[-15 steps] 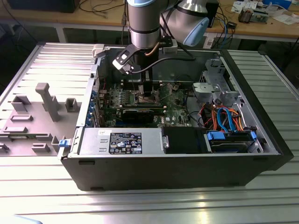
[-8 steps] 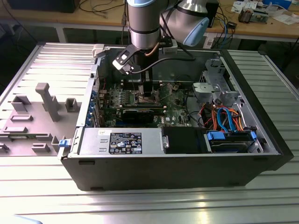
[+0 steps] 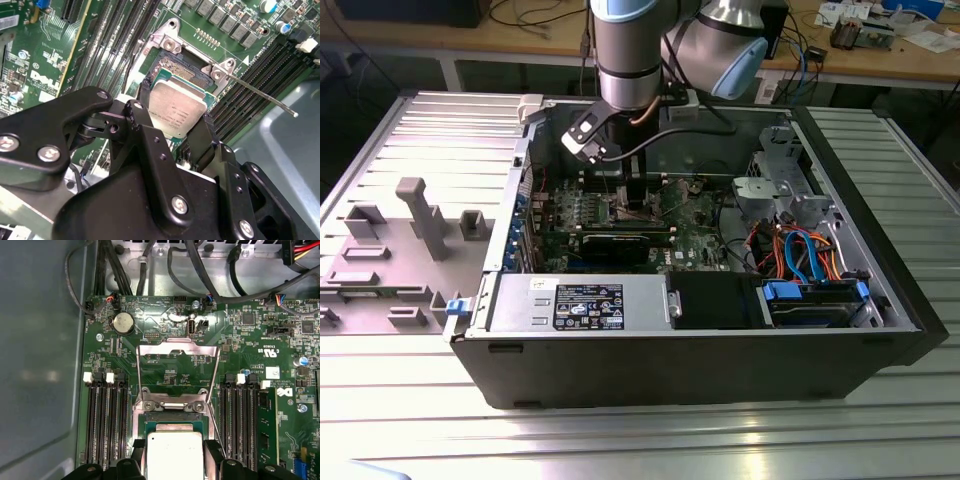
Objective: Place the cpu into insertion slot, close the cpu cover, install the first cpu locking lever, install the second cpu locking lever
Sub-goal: 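Place the cpu into insertion slot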
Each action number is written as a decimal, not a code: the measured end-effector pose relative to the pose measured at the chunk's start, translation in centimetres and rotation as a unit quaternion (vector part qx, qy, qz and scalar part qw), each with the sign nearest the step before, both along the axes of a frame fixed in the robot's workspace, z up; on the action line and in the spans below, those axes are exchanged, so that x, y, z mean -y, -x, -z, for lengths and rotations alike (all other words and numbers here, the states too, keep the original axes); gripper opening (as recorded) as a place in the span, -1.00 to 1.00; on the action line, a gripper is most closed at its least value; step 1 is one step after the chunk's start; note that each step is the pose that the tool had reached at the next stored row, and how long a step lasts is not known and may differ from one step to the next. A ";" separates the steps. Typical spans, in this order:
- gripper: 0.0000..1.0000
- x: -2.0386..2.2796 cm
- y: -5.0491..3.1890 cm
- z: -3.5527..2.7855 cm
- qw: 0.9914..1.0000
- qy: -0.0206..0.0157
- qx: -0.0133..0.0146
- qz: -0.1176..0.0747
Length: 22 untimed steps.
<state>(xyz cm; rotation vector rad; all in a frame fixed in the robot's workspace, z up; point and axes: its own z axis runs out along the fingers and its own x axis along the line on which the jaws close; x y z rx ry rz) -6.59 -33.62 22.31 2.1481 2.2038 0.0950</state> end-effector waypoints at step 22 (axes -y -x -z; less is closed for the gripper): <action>0.09 -0.02 0.00 2.53 1.000 0.000 -0.002 0.015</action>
